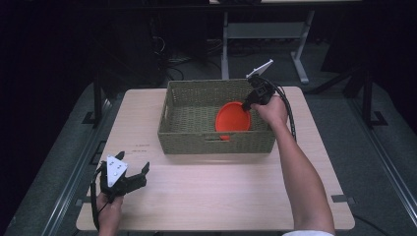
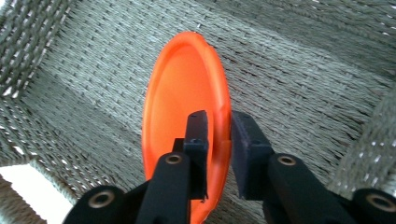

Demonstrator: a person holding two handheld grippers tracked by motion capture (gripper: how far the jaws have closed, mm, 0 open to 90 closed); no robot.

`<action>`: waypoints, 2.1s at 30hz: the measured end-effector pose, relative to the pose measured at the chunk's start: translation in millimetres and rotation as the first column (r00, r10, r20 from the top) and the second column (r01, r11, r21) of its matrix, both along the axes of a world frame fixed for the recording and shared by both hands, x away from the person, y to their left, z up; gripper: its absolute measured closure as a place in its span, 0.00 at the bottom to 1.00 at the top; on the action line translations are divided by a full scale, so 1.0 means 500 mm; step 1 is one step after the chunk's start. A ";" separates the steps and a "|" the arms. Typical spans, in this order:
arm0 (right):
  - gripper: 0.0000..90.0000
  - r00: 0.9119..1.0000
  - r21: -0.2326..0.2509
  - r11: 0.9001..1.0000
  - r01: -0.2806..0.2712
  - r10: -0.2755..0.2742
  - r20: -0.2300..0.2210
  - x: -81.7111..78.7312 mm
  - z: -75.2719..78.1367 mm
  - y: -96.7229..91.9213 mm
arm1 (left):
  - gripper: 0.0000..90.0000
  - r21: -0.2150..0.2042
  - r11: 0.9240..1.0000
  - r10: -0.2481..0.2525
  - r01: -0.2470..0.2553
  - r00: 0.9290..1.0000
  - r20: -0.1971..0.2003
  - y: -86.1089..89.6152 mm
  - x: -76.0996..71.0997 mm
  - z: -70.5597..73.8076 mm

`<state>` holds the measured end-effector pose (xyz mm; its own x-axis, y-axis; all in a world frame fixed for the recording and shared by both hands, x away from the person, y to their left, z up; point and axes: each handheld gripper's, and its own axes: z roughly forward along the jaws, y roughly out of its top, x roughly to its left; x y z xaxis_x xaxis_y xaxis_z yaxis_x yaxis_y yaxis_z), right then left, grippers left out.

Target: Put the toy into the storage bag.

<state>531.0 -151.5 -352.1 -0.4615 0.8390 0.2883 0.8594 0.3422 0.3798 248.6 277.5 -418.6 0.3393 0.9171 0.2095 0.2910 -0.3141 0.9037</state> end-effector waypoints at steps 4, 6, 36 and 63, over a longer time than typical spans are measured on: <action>0.83 1.000 -0.006 1.000 0.009 -0.009 0.003 -0.002 0.003 -0.004 | 0.14 0.003 1.000 -0.001 0.001 1.000 0.000 0.000 0.000 0.000; 0.81 1.000 -0.010 1.000 0.016 -0.015 0.016 -0.003 0.006 -0.007 | 0.14 0.003 1.000 -0.001 0.001 1.000 -0.001 0.000 0.000 0.000; 0.48 0.993 0.193 0.980 -0.054 0.032 0.115 -0.093 0.069 -0.073 | 0.14 0.006 1.000 0.002 -0.002 1.000 0.002 0.001 -0.002 0.001; 0.33 0.981 0.247 0.959 -0.142 0.103 0.166 -0.213 0.098 -0.113 | 0.14 0.007 1.000 -0.001 0.000 1.000 0.002 -0.002 -0.003 0.001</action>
<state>424.6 -208.1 -303.1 -0.6102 0.6805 0.4057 0.7437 0.3154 0.5894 247.1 276.4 -418.4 0.3393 0.9154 0.2166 0.2891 -0.3206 0.9020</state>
